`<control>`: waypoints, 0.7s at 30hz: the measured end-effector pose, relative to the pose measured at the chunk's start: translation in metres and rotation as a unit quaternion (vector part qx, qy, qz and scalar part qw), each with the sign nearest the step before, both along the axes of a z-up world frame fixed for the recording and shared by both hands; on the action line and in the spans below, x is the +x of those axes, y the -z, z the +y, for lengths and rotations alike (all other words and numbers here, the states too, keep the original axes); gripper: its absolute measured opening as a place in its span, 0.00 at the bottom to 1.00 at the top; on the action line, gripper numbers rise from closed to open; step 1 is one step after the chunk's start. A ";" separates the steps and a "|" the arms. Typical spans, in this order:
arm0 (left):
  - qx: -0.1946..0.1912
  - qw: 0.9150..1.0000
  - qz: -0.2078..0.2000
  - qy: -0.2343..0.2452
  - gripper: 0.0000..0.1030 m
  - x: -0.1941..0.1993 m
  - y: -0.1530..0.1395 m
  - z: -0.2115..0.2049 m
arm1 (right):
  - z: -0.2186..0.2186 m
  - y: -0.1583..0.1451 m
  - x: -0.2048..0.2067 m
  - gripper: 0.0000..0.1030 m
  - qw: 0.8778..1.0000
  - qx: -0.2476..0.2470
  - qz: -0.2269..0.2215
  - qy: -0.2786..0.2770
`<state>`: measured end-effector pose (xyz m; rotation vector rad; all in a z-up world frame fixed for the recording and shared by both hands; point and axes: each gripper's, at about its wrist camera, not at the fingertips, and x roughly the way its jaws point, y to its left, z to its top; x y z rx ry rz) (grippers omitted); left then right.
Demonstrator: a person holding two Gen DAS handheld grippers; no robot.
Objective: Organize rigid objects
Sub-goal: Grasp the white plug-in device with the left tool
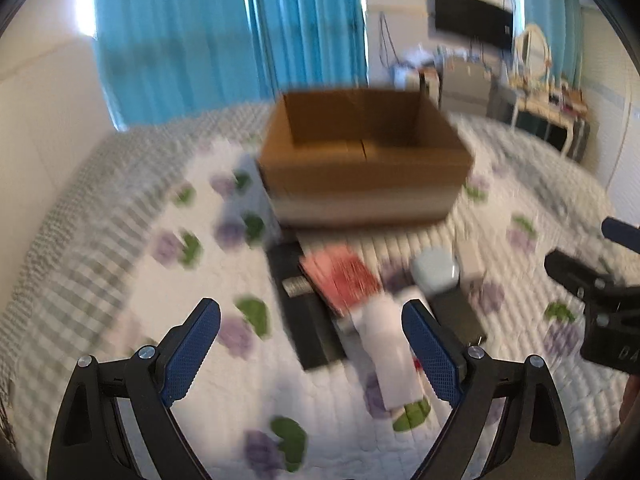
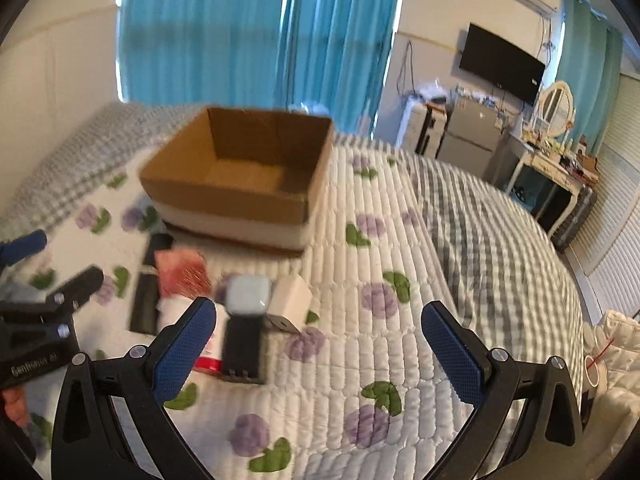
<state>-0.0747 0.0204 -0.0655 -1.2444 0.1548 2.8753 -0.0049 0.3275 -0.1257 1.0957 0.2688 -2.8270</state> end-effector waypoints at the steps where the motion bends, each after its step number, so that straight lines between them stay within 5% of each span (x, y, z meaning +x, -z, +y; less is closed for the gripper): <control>1: 0.002 1.000 -0.019 0.005 0.90 -0.004 0.014 0.005 | 0.003 0.010 -0.004 1.00 1.000 -0.006 -0.011 0.005; 4: -0.004 0.998 -0.056 0.017 0.88 -0.013 0.044 0.020 | 0.014 0.042 -0.013 1.00 0.998 -0.041 -0.050 0.016; 8: 0.009 0.996 -0.083 0.033 0.74 -0.025 0.065 0.029 | 0.019 0.063 -0.020 0.97 0.995 -0.052 -0.085 0.022; 13: 0.032 0.993 -0.102 0.058 0.43 -0.028 0.074 0.036 | 0.013 0.065 -0.021 0.97 0.995 -0.042 -0.088 0.012; 17: 0.034 0.993 -0.097 0.062 0.43 -0.026 0.066 0.029 | 0.003 0.071 -0.023 0.97 0.995 -0.029 -0.097 0.001; 21: 0.021 0.997 -0.050 0.049 0.43 -0.015 0.034 0.012 | -0.009 0.074 -0.022 0.92 0.994 -0.027 -0.103 -0.022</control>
